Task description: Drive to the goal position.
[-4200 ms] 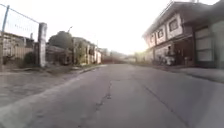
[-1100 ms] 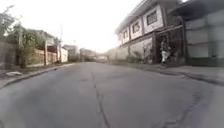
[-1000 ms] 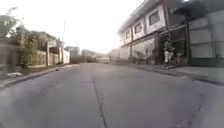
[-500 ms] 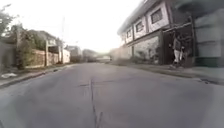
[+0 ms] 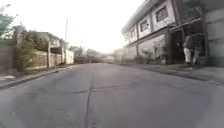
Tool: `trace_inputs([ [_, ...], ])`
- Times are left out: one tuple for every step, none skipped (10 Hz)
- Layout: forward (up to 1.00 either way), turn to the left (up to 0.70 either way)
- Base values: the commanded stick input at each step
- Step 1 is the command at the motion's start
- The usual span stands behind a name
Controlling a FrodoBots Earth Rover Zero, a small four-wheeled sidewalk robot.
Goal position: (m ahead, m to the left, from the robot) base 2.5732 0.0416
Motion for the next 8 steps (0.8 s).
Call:
trace_inputs([
  [1.0, -0.27],
  [1.0, -0.27],
  [1.0, -0.27],
  [1.0, -0.27],
  [1.0, -0.09],
  [1.0, 0.13],
  [1.0, -0.27],
  [1.0, -0.27],
])
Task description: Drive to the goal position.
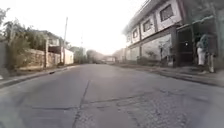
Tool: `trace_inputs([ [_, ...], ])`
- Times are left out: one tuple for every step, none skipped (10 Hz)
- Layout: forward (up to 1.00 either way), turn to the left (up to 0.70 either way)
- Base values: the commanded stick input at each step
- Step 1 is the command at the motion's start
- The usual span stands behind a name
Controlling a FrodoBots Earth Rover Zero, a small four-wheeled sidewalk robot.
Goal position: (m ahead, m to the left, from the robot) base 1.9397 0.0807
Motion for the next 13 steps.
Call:
trace_inputs([
  [1.0, -0.27],
  [1.0, -0.27],
  [1.0, -0.27],
  [1.0, -0.27],
  [1.0, -0.27],
  [1.0, -0.27],
  [1.0, -0.16],
  [1.0, 0.01],
  [1.0, 0.13],
  [1.0, 0.13],
  [1.0, 0.13],
  [1.0, 0.13],
  [1.0, 0.13],
])
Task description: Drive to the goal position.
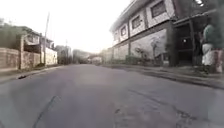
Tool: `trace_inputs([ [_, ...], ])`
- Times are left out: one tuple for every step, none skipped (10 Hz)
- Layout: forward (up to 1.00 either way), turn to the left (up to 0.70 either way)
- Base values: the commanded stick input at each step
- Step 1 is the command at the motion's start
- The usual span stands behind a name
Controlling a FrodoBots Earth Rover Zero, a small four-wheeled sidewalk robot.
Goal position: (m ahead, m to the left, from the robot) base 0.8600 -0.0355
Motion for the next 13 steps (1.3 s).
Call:
trace_inputs([
  [1.0, 0.13],
  [1.0, 0.13],
  [1.0, 0.13],
  [1.0, 0.13],
  [1.0, 0.13],
  [1.0, 0.13],
  [1.0, 0.13],
  [0.99, 0.13],
  [0.33, 0.04],
  [0.0, 0.0],
  [0.0, 0.0],
  [0.0, 0.0],
  [0.0, 0.0],
])
